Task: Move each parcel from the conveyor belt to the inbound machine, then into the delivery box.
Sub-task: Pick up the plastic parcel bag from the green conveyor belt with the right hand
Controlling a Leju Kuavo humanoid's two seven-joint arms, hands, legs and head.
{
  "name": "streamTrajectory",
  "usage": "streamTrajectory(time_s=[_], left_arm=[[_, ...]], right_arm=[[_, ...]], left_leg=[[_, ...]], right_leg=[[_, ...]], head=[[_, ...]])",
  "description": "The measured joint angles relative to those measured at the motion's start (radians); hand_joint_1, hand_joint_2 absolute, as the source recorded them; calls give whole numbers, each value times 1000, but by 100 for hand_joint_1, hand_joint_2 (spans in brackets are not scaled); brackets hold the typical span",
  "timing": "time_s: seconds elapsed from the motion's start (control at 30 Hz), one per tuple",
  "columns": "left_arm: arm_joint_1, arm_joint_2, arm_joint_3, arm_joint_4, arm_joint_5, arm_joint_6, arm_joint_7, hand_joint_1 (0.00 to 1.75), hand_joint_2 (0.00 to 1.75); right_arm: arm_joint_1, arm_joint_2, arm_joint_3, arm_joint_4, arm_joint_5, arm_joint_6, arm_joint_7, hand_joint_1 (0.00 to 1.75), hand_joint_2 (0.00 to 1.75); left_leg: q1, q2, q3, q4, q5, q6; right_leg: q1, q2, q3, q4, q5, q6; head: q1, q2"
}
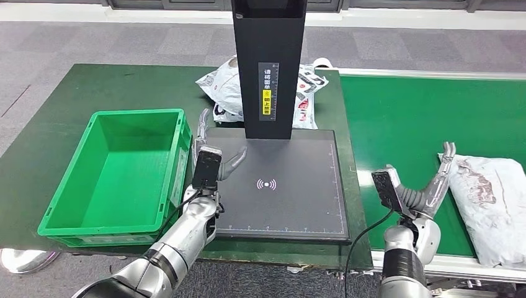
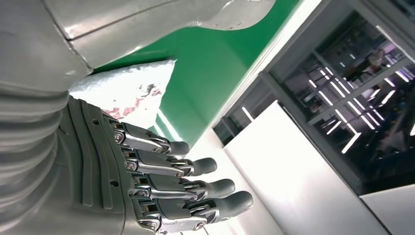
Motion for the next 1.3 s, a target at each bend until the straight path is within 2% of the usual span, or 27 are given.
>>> streamTrajectory(time_s=[0.27,0.43,0.5,0.6,0.73,0.8,0.97,1.2,1.23,1.27,1.3], left_arm=[[0,0,6,1,-2,-1,0,0,175],[10,4,14,9,-27,1,1,0,175],[20,6,15,10,-36,2,1,0,175],[35,6,18,11,-43,3,1,0,175],[58,7,30,11,-40,4,0,0,175],[71,9,37,10,-39,4,0,0,175],[95,10,53,-1,-42,9,2,0,175],[141,15,72,-32,-54,-5,4,0,175],[145,15,74,-36,-57,-8,4,0,175],[149,16,76,-40,-60,-12,4,0,175],[151,16,78,-43,-62,-17,5,0,175]], right_arm=[[-5,-3,-52,9,54,0,0,0,175],[-12,-28,-191,9,222,0,8,0,175],[-13,-42,-254,9,284,0,39,0,175],[-10,-67,-314,11,364,0,137,0,175],[7,-115,-330,45,457,0,392,0,175],[17,-140,-326,69,480,0,488,0,175],[26,-185,-288,124,492,0,615,0,175],[28,-234,-174,212,482,0,757,0,175],[28,-242,-158,229,477,0,774,10,175],[27,-251,-143,251,473,0,793,31,175],[26,-260,-128,277,471,0,815,75,175]], left_leg=[[0,0,0,0,0,0],[0,-2,0,0,0,1],[0,-1,0,0,-1,1],[-1,-1,0,0,-1,1],[-1,-1,0,0,-1,1],[-1,-1,-1,0,-1,2],[-1,-1,-1,0,-1,2],[-1,0,0,0,-1,2],[-1,0,0,0,-1,2],[-1,-1,0,0,-1,2],[-1,-1,-1,0,-1,2]], right_leg=[[0,0,0,0,0,0],[0,-1,0,0,0,0],[-1,-1,0,0,0,0],[-1,-1,0,-1,0,1],[-1,-1,0,-1,0,1],[-1,-1,0,-1,0,1],[-1,0,0,-1,0,1],[-1,-1,0,-1,0,1],[-1,-1,0,-1,0,1],[-1,-1,0,-1,0,1],[-1,-1,0,-1,0,1]], head=[[0,0],[0,0],[0,0],[0,0],[0,0],[0,0],[0,0],[0,0],[0,0],[0,0],[0,0]])
